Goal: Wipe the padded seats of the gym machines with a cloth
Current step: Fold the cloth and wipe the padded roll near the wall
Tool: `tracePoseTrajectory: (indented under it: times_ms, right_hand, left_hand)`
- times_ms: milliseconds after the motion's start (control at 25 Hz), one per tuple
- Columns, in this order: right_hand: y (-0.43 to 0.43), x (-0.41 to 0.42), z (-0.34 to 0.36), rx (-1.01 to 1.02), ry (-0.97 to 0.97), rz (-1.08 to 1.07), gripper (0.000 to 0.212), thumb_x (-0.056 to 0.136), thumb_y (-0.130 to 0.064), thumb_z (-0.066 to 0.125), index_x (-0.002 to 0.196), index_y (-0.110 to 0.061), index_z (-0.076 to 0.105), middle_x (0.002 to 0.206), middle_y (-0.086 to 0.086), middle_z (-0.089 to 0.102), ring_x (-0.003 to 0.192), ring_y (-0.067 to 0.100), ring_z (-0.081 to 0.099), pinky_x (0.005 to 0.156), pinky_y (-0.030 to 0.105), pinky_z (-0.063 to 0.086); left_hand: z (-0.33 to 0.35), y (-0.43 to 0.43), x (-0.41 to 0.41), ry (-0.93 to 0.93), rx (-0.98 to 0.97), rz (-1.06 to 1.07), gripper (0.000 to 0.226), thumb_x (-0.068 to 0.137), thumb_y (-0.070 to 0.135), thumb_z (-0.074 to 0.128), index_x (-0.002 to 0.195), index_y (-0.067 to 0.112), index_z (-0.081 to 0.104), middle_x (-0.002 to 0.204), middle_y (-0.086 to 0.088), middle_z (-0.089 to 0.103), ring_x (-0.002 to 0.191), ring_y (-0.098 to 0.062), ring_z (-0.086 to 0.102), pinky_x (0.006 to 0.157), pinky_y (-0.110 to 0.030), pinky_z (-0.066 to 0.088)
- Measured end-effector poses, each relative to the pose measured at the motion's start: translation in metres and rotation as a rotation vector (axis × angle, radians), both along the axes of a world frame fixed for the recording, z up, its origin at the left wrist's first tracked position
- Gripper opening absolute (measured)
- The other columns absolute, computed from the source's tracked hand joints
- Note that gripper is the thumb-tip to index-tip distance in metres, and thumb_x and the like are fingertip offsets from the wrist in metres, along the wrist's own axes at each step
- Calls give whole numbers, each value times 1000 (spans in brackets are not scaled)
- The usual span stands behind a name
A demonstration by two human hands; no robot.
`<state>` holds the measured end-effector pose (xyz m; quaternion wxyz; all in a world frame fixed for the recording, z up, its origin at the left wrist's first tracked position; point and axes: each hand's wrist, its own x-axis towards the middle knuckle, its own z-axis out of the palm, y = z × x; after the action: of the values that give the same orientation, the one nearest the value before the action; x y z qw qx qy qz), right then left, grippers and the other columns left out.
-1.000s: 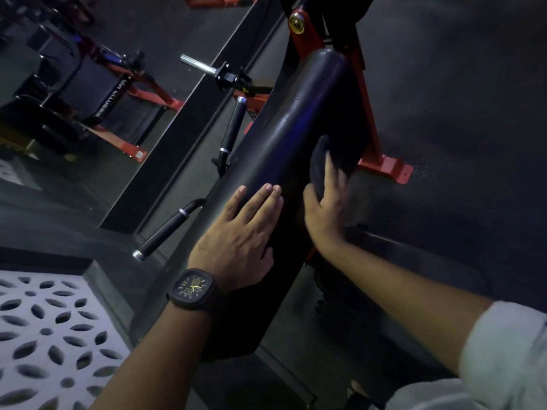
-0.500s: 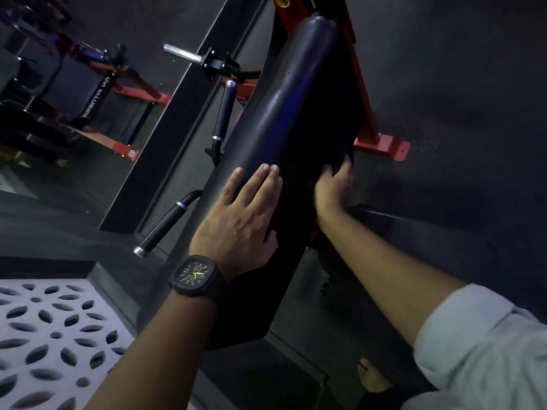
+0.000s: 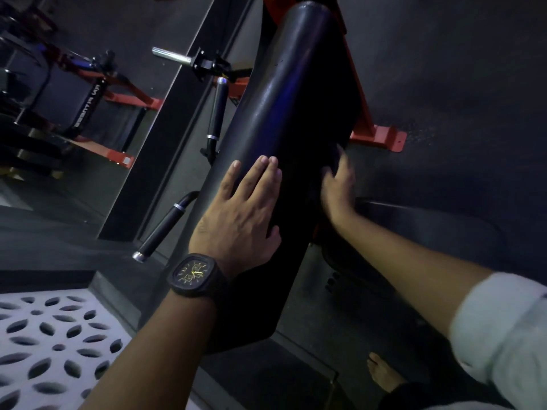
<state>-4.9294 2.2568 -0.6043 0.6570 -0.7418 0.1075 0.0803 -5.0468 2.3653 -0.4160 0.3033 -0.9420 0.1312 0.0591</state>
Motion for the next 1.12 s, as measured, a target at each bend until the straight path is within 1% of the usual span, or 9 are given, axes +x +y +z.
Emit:
tracePoseTrajectory:
  times_ms: [120,240,400,520,680,760,880,1040,1120]
  right_hand:
    - [0,6,-9,19,143,-82,58,99,-7,55,154,-13,37,152,14,44,139,29,43,108,22,28]
    - [0,-38,-8,56,50,39,60,100,-9,55,155,-19,33,153,4,40,136,15,41,105,12,29]
    - [-1,-12,-17,80,63,-93,56,100,-3,52,153,-7,35,153,14,42,140,24,41,118,37,30]
    - [3,-53,-17,170,162,-42,57,102,-12,54,155,-21,35,150,3,45,133,12,44,111,26,34]
    - [1,-31,-23,158,196,-66,56,101,-13,54,154,-19,37,146,8,52,134,25,51,108,28,37]
    - [5,-65,-15,185,209,-43,59,100,-14,55,155,-22,35,151,6,47,137,20,46,108,23,32]
    - [8,-101,-5,187,93,4,59,99,-13,55,154,-24,37,153,3,43,135,11,42,105,15,28]
    - [13,-70,12,129,93,-72,59,98,-17,52,153,-31,37,151,3,41,131,14,45,104,23,34]
    - [13,-118,21,100,-80,74,64,94,-21,50,155,-32,34,156,4,36,139,13,35,112,25,28]
  left_hand:
    - [-1,0,-1,-5,-16,-3,90,85,46,54,157,-1,28,167,-16,21,156,-28,16,127,-51,5]
    - [-2,1,0,-10,-18,-4,89,85,46,54,156,-1,29,166,-16,21,156,-28,17,127,-52,6]
    - [-2,1,-1,-2,-3,-7,89,87,47,51,157,-1,26,167,-16,18,156,-28,14,126,-53,5]
    - [-2,1,-1,1,6,-1,90,86,48,50,157,-1,26,167,-16,18,156,-28,13,126,-53,5]
    - [-2,1,-1,-8,7,-12,90,86,49,49,157,-1,26,167,-16,18,156,-28,13,126,-52,3]
    - [-2,1,-1,-6,13,-7,90,86,49,49,157,-1,25,167,-16,18,156,-28,13,127,-52,2]
    - [-1,1,-1,-13,2,-12,89,86,48,49,157,-2,27,167,-17,20,156,-28,15,127,-52,3]
    - [-1,0,-2,-22,-11,-21,89,85,46,49,156,-2,28,167,-17,20,156,-28,15,126,-52,3]
    - [-1,1,-3,-24,-7,-18,88,84,46,47,156,-1,28,167,-16,20,156,-27,15,126,-52,2]
